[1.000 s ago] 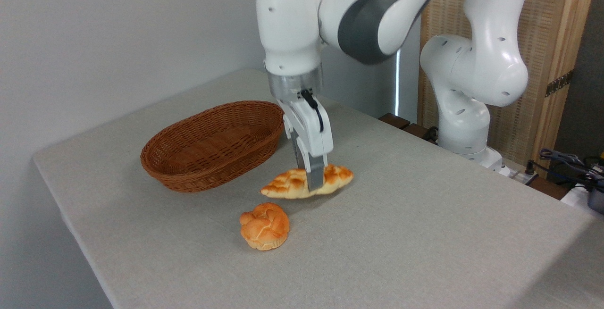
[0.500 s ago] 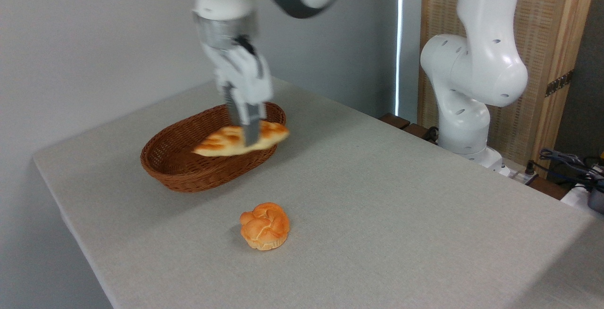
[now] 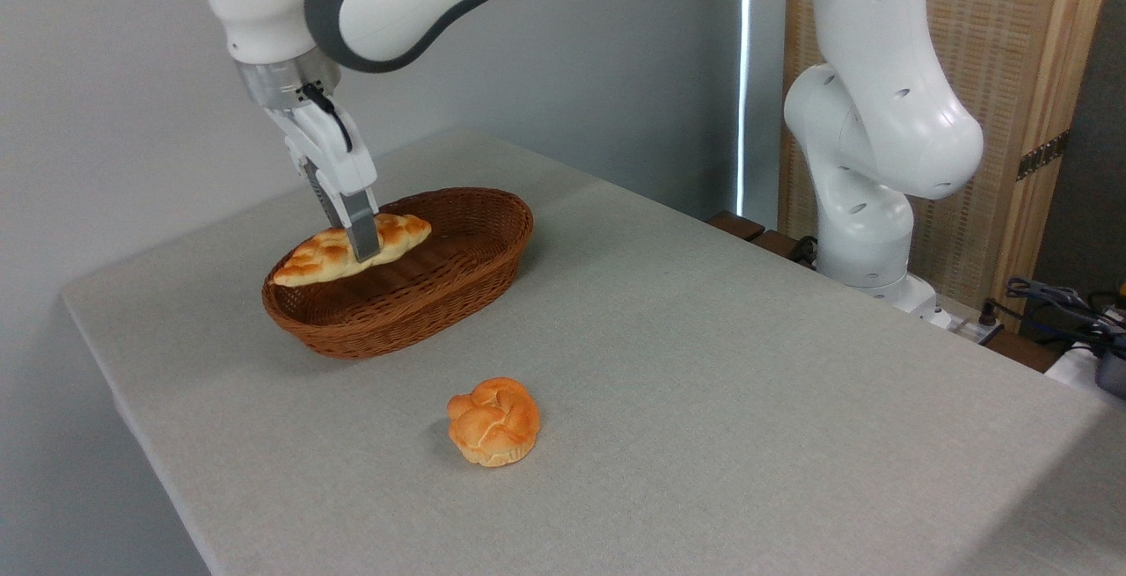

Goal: Put bread into the basket
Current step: 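Lower the roll into the basket and open the gripper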

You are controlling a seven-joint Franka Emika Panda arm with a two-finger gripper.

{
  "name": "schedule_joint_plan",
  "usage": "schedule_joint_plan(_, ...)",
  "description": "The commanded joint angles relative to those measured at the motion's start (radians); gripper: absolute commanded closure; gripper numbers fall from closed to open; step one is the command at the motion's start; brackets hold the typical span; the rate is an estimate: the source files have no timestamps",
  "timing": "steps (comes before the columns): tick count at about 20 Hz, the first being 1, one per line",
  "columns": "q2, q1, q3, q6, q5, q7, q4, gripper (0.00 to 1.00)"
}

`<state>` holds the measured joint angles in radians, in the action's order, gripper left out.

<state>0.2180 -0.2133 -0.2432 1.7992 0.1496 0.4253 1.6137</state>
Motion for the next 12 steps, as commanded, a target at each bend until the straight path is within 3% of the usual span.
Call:
schedule_joint_plan(1, 0.046, 0.003, -0.036, -0.031, -0.054, -0.066, -0.034, 0.44)
schedule_joint_plan(3, 0.063, -0.029, -0.035, -0.034, -0.076, -0.075, -0.031, 0.40)
schedule_joint_plan(7, 0.086, -0.052, -0.034, -0.035, -0.084, -0.092, -0.029, 0.23)
schedule_joint_plan(9, 0.086, -0.052, -0.034, -0.037, -0.084, -0.091, -0.029, 0.02)
schedule_joint_plan(12, 0.084, -0.052, -0.033, -0.037, -0.085, -0.088, -0.031, 0.00)
